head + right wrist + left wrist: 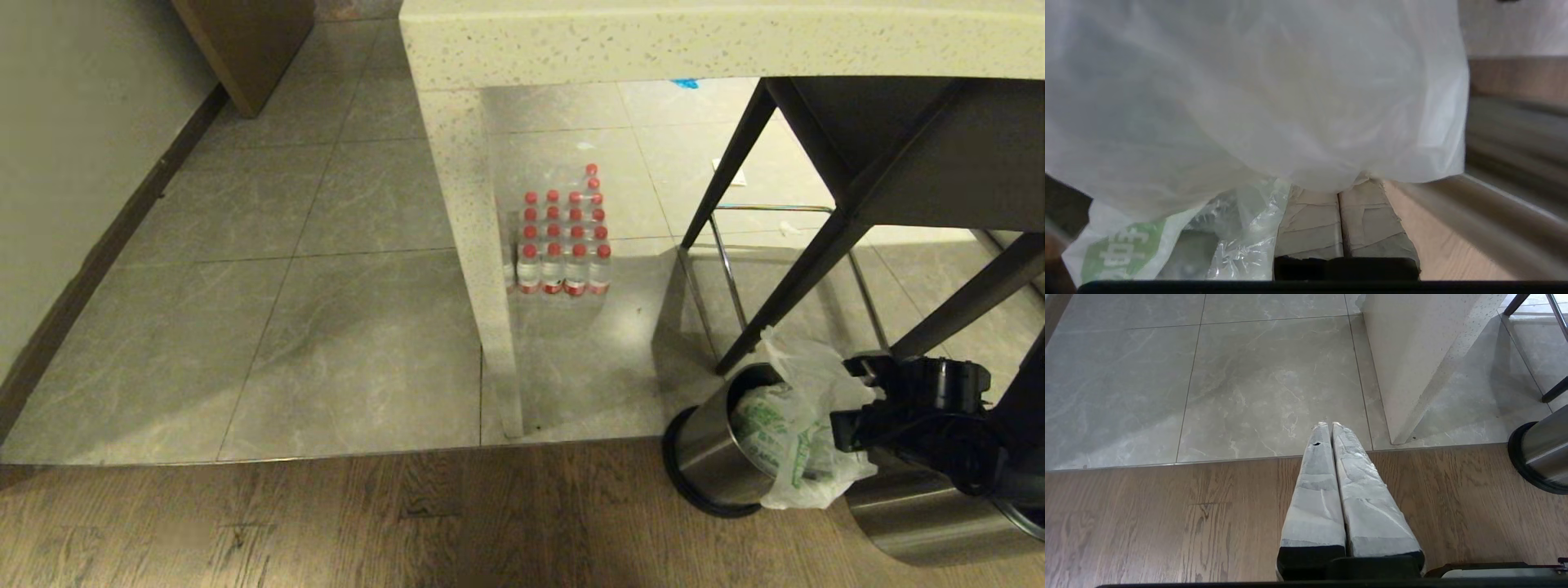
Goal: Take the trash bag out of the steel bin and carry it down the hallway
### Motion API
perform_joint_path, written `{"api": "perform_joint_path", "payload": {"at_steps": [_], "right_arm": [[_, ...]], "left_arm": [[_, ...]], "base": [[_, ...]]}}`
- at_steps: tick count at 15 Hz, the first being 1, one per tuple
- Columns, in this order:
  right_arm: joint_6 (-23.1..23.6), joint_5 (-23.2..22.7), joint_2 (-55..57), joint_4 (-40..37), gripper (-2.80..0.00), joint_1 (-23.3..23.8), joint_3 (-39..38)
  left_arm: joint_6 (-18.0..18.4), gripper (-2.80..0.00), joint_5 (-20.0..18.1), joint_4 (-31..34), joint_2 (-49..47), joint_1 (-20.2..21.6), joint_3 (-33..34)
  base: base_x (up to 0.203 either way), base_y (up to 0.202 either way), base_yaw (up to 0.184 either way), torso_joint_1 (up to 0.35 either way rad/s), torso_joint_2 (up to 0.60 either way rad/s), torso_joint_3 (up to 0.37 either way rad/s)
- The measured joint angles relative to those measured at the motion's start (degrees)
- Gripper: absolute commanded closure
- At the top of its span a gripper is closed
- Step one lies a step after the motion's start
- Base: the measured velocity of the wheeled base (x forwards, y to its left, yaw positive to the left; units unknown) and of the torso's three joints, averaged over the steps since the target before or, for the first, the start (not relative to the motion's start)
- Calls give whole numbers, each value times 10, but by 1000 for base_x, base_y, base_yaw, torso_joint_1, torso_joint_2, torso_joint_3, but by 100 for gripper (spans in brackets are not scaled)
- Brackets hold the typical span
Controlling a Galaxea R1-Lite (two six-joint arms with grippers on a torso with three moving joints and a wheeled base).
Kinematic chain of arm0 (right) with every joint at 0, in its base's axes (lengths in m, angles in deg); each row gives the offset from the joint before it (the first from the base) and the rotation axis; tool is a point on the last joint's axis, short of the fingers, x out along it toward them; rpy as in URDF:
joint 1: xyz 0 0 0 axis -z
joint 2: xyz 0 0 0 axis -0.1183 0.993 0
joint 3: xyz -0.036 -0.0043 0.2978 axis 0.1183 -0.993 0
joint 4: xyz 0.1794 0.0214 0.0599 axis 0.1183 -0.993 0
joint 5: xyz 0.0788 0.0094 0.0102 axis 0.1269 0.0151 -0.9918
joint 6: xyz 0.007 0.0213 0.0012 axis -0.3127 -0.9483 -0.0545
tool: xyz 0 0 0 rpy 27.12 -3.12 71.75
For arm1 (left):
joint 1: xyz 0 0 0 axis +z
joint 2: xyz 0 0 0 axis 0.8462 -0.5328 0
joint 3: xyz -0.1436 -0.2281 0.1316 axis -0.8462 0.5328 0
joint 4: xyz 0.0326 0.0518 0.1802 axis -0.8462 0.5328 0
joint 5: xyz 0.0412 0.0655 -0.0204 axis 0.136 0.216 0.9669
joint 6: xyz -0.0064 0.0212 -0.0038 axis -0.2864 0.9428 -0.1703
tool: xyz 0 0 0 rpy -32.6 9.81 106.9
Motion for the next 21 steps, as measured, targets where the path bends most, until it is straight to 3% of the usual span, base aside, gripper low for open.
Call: {"api": "perform_joint_path", "payload": {"at_steps": [9, 16, 21], "right_arm": [[-11, 1, -41, 2, -280, 0, -57], [-51, 1, -97, -3, -280, 0, -96], [-88, -5, -131, 15, -280, 0, -77]], "left_arm": [[0, 0, 0, 0, 0, 0, 0], [0, 0, 0, 0, 0, 0, 0], [0, 0, 0, 0, 0, 0, 0]], "base": [[0, 0, 0, 0, 0, 0], [0, 0, 0, 0, 0, 0], [0, 0, 0, 0, 0, 0]]}}
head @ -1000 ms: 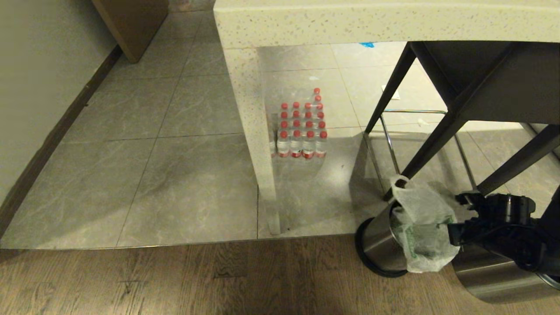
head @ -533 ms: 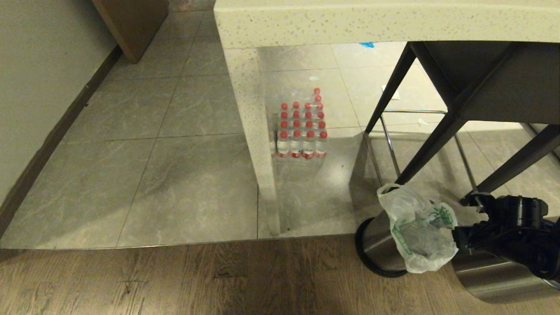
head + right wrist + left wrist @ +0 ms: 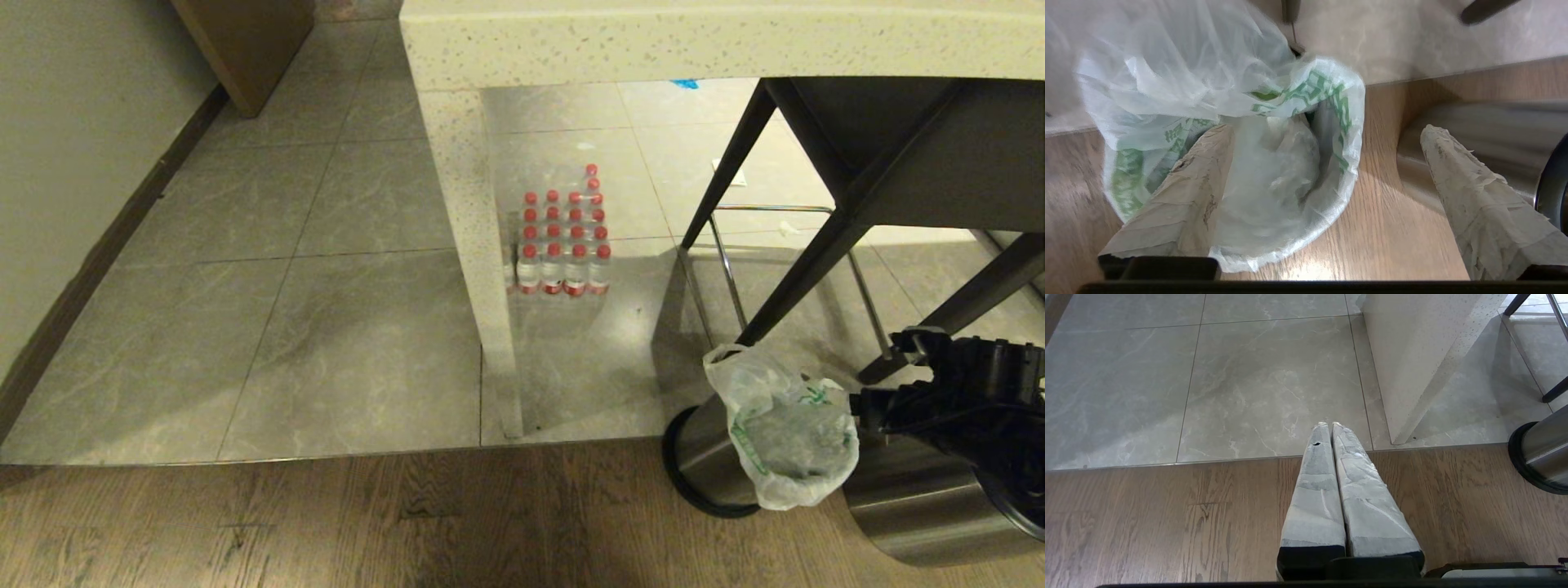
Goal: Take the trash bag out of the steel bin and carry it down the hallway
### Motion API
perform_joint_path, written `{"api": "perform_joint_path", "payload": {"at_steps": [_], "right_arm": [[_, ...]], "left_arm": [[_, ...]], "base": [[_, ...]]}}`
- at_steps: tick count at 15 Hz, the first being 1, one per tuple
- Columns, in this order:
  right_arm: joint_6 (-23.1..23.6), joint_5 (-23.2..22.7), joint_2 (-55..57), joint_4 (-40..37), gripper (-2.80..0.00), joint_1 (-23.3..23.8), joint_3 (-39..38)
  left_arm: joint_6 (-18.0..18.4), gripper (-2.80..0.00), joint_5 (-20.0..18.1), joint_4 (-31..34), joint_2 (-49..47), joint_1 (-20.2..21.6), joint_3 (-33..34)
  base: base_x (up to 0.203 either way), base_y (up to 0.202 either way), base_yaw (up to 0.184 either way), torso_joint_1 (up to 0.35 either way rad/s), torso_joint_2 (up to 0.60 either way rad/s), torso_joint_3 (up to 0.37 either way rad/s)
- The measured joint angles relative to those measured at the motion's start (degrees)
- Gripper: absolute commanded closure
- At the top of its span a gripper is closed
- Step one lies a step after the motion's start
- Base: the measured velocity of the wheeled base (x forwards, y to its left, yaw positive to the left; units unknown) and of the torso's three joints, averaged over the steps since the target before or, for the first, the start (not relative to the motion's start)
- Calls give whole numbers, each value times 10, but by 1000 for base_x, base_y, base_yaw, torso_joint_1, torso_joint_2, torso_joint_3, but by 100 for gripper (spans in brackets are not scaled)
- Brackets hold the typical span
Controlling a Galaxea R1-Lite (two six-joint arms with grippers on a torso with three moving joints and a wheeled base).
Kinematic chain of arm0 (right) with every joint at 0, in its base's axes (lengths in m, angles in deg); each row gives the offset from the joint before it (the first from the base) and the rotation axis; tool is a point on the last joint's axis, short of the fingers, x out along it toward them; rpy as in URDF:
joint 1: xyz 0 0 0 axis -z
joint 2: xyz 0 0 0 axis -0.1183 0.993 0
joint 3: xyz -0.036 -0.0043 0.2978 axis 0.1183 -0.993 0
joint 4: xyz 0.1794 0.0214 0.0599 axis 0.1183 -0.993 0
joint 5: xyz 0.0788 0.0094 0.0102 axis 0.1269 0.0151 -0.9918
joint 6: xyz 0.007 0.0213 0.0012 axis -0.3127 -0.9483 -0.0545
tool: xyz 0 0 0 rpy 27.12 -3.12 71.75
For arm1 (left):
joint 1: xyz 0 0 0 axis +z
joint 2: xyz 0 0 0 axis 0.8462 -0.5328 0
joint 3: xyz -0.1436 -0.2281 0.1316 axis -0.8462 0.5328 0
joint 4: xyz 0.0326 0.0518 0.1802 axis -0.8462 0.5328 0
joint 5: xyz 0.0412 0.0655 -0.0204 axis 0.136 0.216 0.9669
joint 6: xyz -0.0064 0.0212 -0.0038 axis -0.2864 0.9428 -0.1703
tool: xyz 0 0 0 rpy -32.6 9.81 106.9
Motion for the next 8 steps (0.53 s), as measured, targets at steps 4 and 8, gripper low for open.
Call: {"api": "perform_joint_path", "payload": {"at_steps": [4, 8], "right_arm": [[-12, -8, -8, 3, -280, 0, -21], [-8, -18, -17, -50, -280, 0, -42]], "left_arm": [[0, 0, 0, 0, 0, 0, 0], [0, 0, 0, 0, 0, 0, 0]], "base": [[0, 0, 0, 0, 0, 0], [0, 0, 0, 0, 0, 0]]}}
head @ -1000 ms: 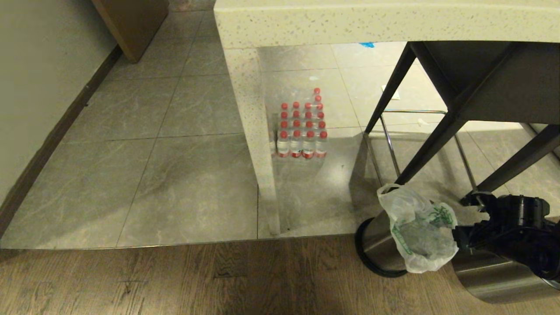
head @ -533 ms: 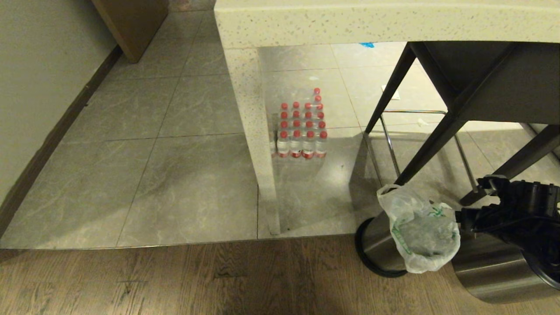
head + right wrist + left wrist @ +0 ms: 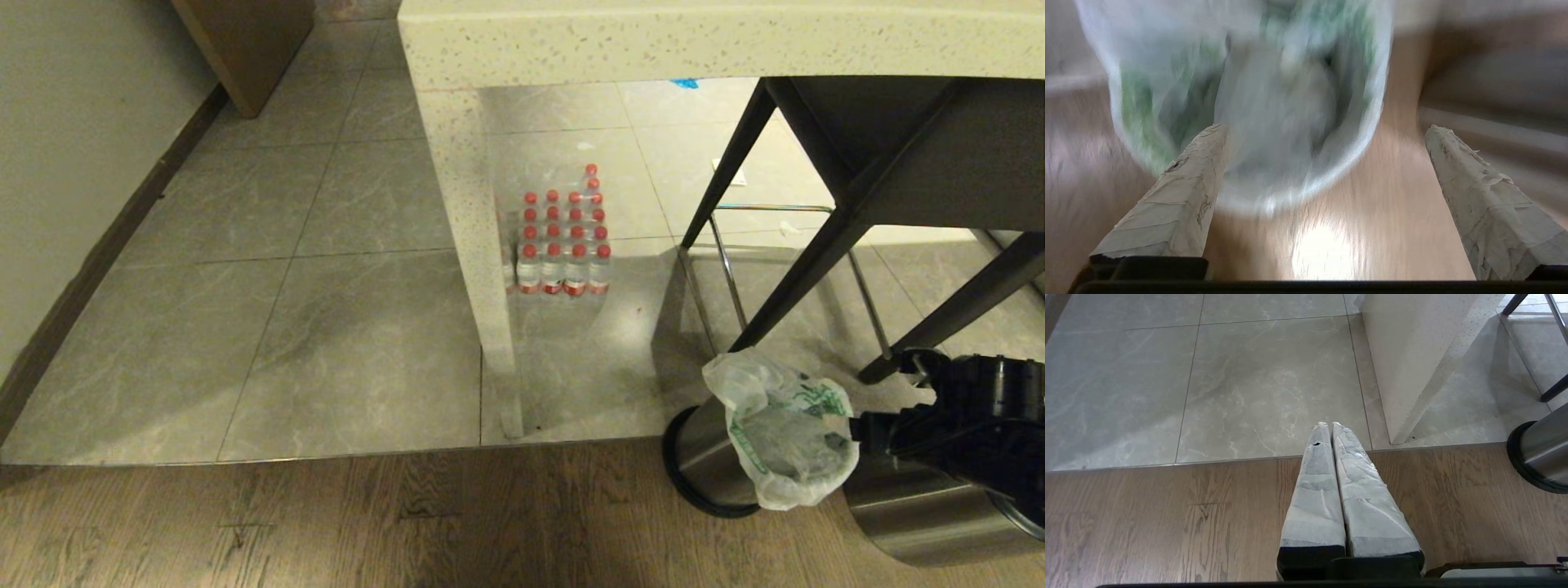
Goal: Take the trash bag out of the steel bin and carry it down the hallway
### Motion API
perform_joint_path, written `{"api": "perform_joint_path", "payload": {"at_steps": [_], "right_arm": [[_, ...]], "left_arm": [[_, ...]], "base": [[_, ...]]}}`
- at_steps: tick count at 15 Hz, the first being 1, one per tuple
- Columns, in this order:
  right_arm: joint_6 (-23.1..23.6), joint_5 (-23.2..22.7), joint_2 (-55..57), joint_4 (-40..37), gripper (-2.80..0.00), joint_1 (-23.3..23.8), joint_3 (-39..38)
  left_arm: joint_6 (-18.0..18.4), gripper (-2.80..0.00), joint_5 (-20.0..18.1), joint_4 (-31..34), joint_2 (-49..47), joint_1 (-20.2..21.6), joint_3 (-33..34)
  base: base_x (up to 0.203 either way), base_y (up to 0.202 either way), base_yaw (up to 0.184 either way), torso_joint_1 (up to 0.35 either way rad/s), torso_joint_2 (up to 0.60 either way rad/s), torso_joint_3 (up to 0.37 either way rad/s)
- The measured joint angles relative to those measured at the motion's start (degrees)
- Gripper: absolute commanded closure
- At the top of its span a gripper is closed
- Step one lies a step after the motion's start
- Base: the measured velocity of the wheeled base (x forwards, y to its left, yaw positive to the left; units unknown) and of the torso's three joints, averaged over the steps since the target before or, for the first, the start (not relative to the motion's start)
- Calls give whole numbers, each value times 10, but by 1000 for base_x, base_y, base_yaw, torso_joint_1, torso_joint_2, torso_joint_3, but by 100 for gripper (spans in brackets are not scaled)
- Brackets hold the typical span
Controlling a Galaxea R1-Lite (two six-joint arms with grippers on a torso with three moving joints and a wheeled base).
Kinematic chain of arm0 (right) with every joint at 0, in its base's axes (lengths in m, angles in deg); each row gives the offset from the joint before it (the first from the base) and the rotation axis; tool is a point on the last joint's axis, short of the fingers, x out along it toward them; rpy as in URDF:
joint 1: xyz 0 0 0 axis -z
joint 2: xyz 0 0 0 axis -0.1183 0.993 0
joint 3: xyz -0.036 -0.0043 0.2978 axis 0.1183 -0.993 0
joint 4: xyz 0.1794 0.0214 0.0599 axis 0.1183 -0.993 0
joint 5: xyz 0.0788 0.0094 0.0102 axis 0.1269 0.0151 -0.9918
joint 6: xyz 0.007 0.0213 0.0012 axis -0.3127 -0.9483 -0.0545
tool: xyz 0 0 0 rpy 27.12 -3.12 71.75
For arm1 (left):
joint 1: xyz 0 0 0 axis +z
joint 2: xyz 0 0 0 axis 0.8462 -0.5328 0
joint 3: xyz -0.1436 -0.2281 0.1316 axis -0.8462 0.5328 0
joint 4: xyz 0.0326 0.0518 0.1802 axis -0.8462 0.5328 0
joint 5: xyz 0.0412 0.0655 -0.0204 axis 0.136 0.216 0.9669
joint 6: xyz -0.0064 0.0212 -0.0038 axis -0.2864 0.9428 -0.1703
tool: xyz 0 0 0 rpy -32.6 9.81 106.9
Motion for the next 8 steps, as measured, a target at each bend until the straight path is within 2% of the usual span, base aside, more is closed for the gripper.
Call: {"api": "perform_joint_path", "payload": {"at_steps": [3, 8], "right_arm": [[-3, -13, -23, -32, -280, 0, -10], [4, -2, -3, -73, -280, 0, -8]], "left_arm": [[0, 0, 0, 0, 0, 0, 0], [0, 0, 0, 0, 0, 0, 0]], "base": [[0, 0, 0, 0, 0, 0], [0, 0, 0, 0, 0, 0]]}}
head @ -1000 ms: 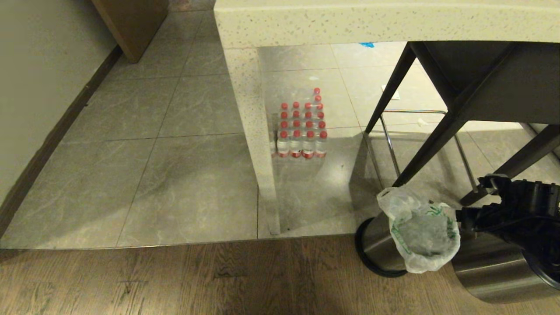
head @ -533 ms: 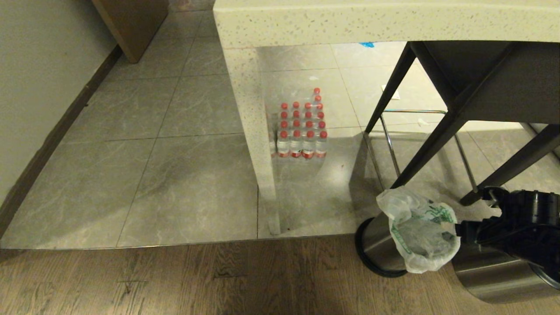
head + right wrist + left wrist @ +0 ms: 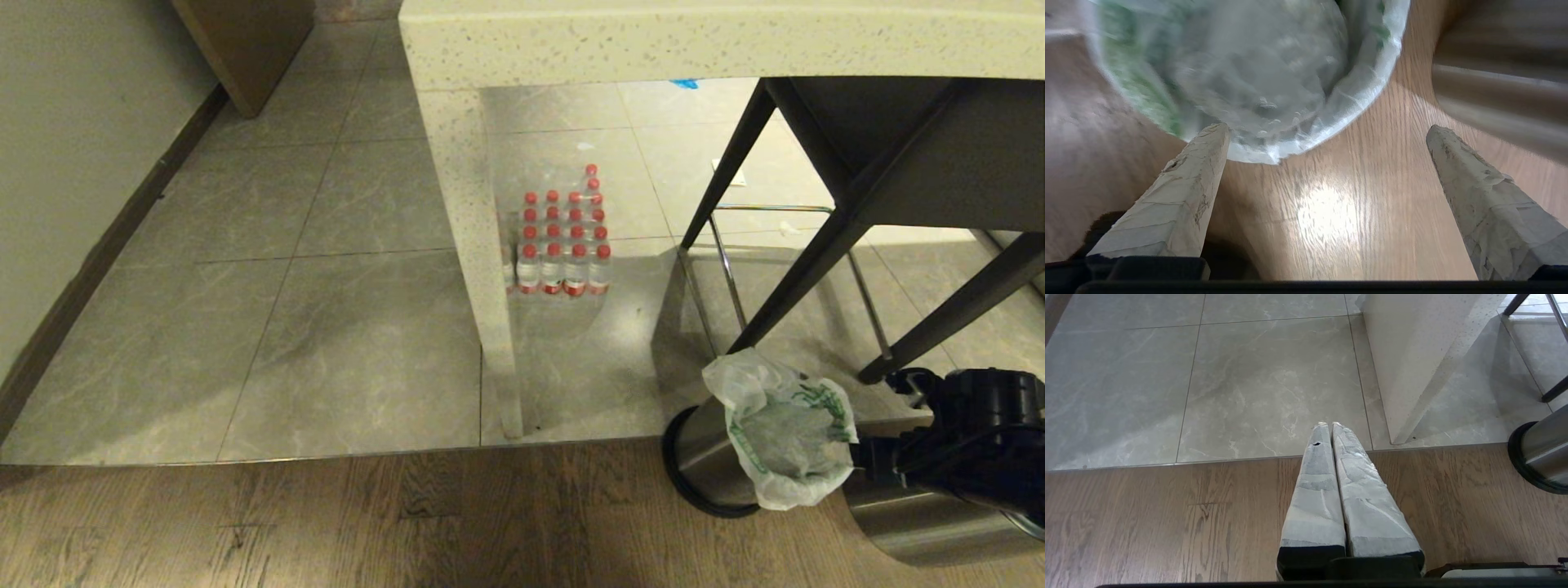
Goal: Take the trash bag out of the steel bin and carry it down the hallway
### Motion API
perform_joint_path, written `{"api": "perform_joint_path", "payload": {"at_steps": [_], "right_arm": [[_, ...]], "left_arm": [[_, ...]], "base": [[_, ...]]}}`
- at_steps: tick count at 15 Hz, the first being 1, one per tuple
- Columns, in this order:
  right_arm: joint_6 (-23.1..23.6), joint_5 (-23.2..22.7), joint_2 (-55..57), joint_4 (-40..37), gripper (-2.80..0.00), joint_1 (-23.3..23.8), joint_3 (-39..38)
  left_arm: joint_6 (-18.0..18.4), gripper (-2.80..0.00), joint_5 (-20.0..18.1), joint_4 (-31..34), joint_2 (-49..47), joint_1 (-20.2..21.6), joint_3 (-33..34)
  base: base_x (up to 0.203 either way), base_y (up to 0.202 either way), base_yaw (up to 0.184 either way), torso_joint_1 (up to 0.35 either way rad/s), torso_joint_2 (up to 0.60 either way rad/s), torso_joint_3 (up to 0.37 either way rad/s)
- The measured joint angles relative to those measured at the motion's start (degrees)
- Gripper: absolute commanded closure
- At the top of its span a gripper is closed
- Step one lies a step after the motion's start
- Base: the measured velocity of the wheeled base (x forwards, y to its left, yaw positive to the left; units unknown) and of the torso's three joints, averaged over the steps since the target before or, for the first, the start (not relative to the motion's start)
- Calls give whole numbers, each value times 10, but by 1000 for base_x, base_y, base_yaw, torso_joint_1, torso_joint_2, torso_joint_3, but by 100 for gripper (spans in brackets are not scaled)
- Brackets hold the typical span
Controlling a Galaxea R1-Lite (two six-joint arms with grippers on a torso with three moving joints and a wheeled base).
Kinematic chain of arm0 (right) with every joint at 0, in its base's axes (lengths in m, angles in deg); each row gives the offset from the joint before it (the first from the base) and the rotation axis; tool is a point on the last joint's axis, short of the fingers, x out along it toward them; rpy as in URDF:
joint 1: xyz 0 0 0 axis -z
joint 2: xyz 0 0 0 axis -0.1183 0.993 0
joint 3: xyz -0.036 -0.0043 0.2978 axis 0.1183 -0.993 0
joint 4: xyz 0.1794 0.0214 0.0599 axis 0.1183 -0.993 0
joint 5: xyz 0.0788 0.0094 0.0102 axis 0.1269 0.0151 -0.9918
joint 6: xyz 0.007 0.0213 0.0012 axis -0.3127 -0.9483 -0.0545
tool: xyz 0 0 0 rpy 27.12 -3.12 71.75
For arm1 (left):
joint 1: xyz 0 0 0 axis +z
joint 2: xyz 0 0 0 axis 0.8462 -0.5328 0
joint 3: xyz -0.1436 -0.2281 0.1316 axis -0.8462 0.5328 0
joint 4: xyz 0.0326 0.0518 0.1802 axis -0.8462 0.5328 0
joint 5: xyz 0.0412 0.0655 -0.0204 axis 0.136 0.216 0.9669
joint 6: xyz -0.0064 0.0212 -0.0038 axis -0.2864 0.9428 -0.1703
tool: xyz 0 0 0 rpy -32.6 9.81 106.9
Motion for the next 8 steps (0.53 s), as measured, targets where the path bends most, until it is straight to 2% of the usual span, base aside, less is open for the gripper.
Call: {"api": "perform_joint_path", "payload": {"at_steps": [5, 8], "right_arm": [[4, 34, 67, 8, -280, -5, 50], [4, 43, 112, 60, -280, -5, 76]], "left_arm": [[0, 0, 0, 0, 0, 0, 0], [0, 0, 0, 0, 0, 0, 0]], "base": [[0, 0, 0, 0, 0, 0], [0, 0, 0, 0, 0, 0]]}}
